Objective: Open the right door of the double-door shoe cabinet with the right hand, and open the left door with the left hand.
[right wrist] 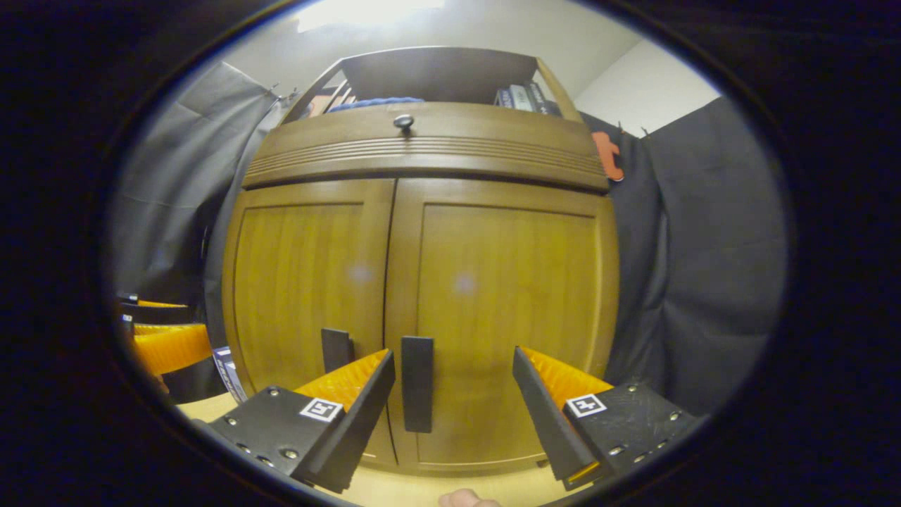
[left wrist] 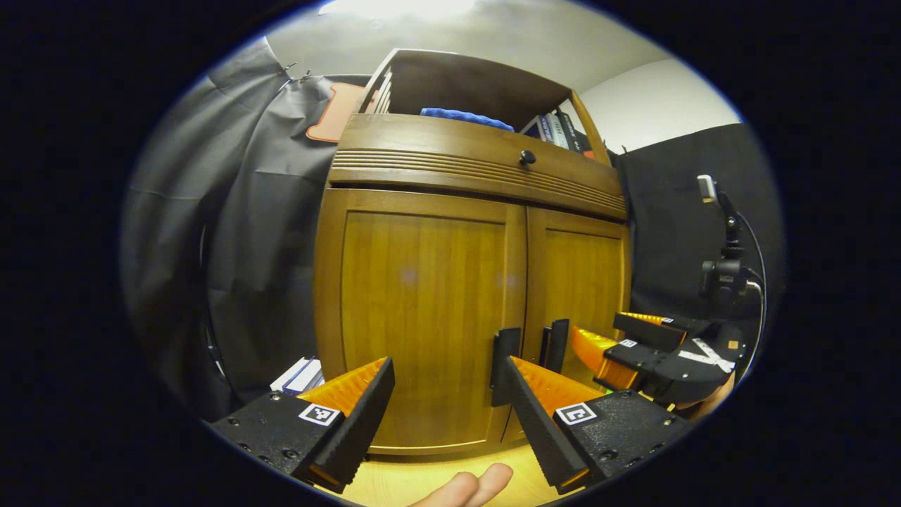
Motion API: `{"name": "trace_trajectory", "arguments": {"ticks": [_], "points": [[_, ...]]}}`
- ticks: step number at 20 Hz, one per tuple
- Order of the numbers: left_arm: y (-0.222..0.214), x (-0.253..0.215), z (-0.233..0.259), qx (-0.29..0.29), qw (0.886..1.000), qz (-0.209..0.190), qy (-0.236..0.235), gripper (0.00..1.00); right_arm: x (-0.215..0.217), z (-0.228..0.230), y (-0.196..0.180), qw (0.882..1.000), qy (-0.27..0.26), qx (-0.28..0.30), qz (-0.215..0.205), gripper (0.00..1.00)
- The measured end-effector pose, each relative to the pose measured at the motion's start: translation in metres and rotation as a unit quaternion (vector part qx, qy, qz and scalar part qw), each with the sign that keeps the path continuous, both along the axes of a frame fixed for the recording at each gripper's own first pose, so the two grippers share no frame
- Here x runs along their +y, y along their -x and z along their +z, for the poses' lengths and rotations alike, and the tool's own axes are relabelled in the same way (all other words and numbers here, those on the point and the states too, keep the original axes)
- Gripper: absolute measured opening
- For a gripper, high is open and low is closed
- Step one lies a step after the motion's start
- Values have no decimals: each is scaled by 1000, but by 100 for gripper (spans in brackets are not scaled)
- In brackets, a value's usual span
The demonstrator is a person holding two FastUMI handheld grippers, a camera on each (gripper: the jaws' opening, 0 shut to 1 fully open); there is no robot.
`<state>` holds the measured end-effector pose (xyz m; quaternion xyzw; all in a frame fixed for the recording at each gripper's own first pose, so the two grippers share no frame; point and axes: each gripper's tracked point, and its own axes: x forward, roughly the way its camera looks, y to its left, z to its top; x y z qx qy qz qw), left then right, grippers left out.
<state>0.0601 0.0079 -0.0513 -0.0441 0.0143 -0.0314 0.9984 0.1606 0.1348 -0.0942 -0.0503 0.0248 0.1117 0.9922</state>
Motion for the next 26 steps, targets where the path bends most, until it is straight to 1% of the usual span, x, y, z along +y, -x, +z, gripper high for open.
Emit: {"name": "trace_trajectory", "arguments": {"ticks": [1,3,5,8,9,11,14,15,16,17,19,23,24,25,26], "points": [[3,1,3,-4,1000,4,-1,92,10,-2,-2,1000,-1,1,10,100],[6,-1,8,-13,1000,1,0,92,18,-8,-8,1000,3,7,8,99],[8,-1,12,-22,1000,-7,1,92,23,-17,-13,1000,2,21,6,96],[9,12,21,-39,999,15,-12,92,21,-22,-22,999,-6,33,1,97],[8,15,20,-39,999,17,-11,92,20,-22,-25,1000,-3,30,-3,97],[7,13,17,-34,999,13,-7,92,13,-24,-34,999,-1,29,-25,96],[6,11,11,-20,1000,9,-2,92,23,-40,-48,998,-21,62,-8,98],[7,7,9,-15,1000,3,0,92,24,-52,-55,997,-20,73,-3,96],[8,3,9,-14,1000,-6,3,92,26,-56,-51,996,-33,78,8,69],[10,-2,9,-13,1000,-12,4,93,26,-55,-53,996,-33,80,9,41],[13,0,12,-18,1000,-8,4,92,22,-53,-47,995,-39,85,23,30],[10,6,11,-23,1000,9,-4,92,19,-50,-39,996,-22,83,23,30],[9,6,9,-20,1000,12,-2,99,17,-50,-36,996,-23,85,26,30],[8,6,9,-17,1000,13,-1,92,15,-49,-31,995,-27,87,29,30],[8,7,9,-16,1000,13,-1,92,12,-50,-25,995,-30,90,33,30]]}}
